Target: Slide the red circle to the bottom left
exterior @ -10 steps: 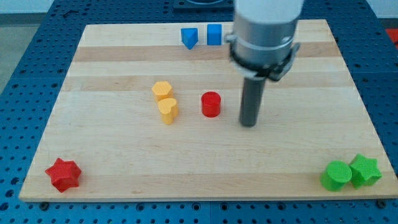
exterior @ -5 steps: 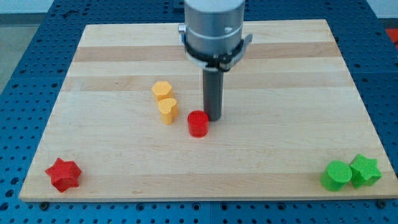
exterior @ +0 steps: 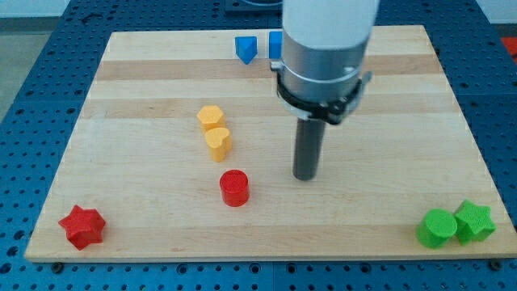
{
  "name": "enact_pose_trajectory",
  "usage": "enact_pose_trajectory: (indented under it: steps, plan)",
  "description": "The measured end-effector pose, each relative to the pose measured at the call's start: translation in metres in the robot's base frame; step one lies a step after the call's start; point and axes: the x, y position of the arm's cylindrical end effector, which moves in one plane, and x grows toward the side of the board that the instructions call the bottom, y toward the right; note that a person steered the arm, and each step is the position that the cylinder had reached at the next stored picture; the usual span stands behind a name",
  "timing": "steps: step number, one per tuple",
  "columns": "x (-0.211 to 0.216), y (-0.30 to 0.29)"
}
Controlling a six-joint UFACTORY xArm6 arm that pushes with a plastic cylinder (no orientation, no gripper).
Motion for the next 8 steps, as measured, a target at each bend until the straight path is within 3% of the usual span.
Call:
enact_pose_trajectory:
  steps: [1,4,6,8]
  plan:
    - [-0.004,-0.050]
    - [0.070,-0.120]
    - [0.065,-0.061]
    - [0.114,-0.075]
